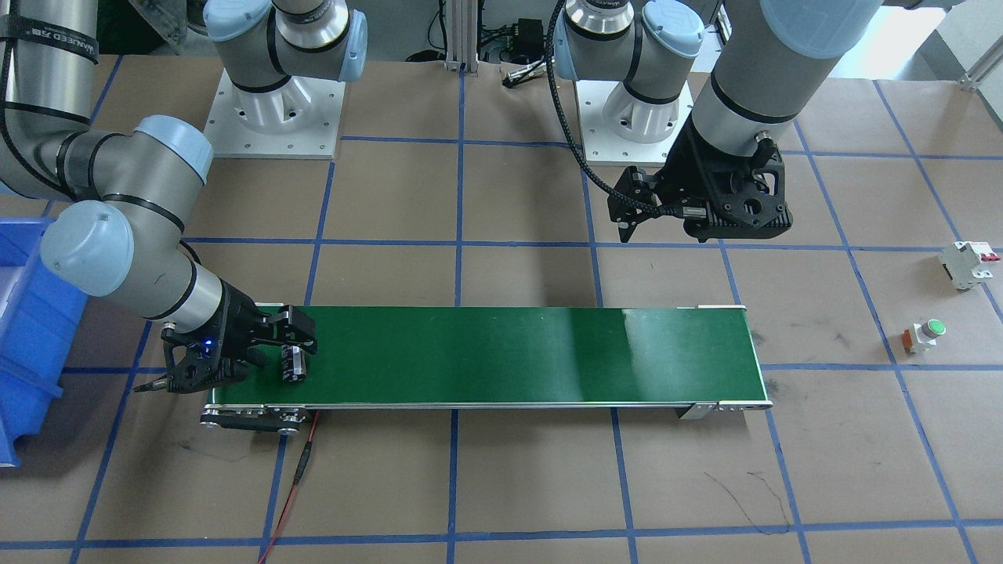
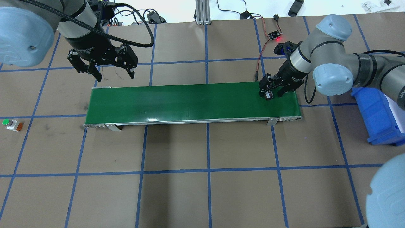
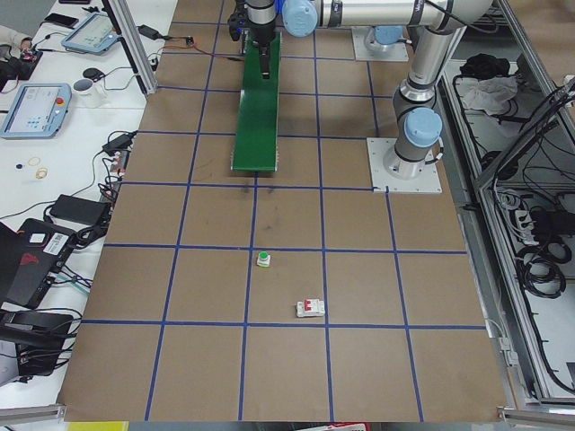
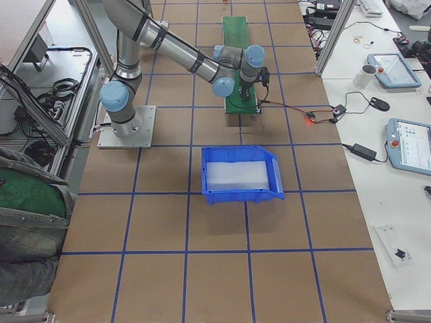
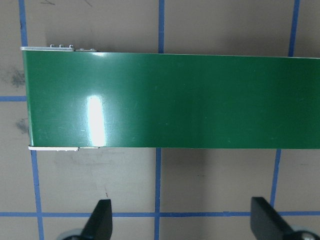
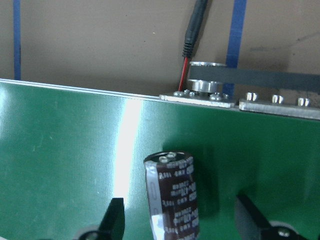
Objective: Move capacitor from left to right
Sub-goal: 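Lift the capacitor with the right gripper and move toward the blue bin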
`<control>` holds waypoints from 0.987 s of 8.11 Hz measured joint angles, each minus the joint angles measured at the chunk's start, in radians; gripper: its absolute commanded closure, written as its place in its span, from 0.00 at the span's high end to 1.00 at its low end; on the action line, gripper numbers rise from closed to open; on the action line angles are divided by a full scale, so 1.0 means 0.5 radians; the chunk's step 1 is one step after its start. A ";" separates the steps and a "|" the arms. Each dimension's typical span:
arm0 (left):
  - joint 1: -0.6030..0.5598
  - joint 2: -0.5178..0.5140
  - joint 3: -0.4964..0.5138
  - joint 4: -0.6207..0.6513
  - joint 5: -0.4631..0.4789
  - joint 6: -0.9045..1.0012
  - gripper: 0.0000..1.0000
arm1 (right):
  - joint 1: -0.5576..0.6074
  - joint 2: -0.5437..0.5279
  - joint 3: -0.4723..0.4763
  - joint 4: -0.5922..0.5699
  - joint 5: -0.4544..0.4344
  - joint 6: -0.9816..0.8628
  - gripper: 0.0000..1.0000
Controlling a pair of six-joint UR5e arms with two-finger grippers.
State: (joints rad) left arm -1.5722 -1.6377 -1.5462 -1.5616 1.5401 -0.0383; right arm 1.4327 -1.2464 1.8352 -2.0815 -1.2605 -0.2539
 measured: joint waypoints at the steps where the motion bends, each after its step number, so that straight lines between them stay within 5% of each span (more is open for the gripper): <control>1: 0.000 0.001 0.000 0.000 0.000 0.000 0.97 | -0.002 -0.001 -0.003 0.001 -0.012 -0.001 0.04; 6: 0.000 0.002 0.000 0.000 0.000 0.000 0.97 | -0.025 -0.014 -0.035 0.052 -0.111 -0.048 0.00; 8: 0.000 0.002 0.000 0.000 0.000 0.000 0.97 | -0.077 -0.053 -0.155 0.163 -0.280 -0.087 0.00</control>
State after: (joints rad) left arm -1.5723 -1.6368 -1.5463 -1.5616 1.5401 -0.0383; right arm 1.3941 -1.2727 1.7577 -1.9999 -1.4007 -0.2976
